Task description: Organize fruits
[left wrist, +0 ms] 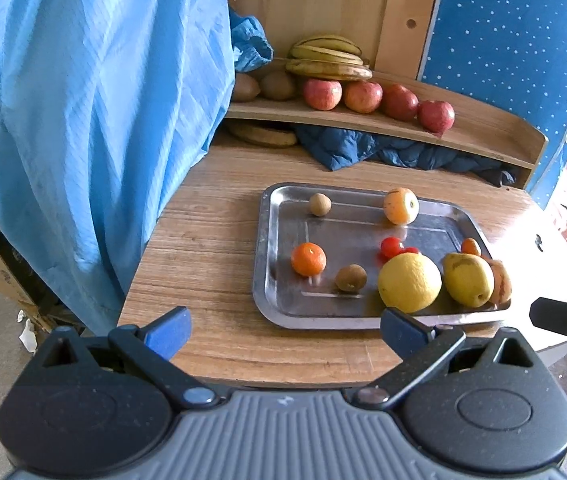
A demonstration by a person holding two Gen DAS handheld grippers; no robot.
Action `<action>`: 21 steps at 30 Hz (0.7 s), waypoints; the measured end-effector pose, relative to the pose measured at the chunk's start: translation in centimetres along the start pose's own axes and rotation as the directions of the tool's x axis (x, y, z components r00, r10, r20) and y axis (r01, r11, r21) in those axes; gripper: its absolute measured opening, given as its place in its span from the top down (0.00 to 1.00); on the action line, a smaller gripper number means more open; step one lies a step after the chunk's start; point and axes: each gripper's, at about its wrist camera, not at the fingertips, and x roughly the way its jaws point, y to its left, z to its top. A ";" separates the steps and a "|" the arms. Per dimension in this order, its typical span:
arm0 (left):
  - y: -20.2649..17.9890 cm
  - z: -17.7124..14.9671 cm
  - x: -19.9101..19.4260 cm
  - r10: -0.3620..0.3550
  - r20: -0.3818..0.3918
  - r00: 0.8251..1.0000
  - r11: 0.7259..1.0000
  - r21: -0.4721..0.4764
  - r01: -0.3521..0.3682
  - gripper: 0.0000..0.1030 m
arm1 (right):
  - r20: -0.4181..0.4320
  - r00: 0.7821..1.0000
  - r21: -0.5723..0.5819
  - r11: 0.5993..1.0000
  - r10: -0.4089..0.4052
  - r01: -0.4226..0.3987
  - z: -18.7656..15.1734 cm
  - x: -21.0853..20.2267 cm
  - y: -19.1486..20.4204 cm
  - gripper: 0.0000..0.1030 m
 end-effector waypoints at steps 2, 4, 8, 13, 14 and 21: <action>-0.1 -0.3 0.0 -0.008 -0.006 1.000 1.000 0.003 0.008 0.01 | -0.005 1.000 -0.001 1.000 -0.005 0.005 -0.2 -0.1 0.1 0.01; -0.2 -0.6 0.0 -0.015 -0.013 1.000 1.000 0.002 0.015 0.01 | -0.015 1.000 -0.003 1.000 -0.011 0.011 -0.4 -0.2 0.0 0.01; -0.5 -1.0 0.0 -0.021 -0.026 0.999 1.000 0.002 0.021 0.01 | -0.032 0.999 -0.006 1.000 -0.016 0.016 -0.7 -0.1 -0.2 0.01; -1.0 -1.4 0.2 -0.028 -0.044 0.999 1.000 0.005 0.028 0.01 | -0.063 0.998 -0.002 1.000 -0.028 0.028 -1.2 0.2 -0.8 0.01; -1.1 -1.5 0.1 -0.029 -0.045 0.999 1.000 0.007 0.029 0.01 | -0.068 0.997 -0.002 1.000 -0.027 0.027 -1.3 0.3 -0.9 0.01; -1.0 -1.7 0.1 -0.025 -0.051 0.998 1.000 0.008 0.026 0.01 | -0.084 0.996 0.004 1.000 -0.028 0.029 -1.5 0.5 -1.3 0.01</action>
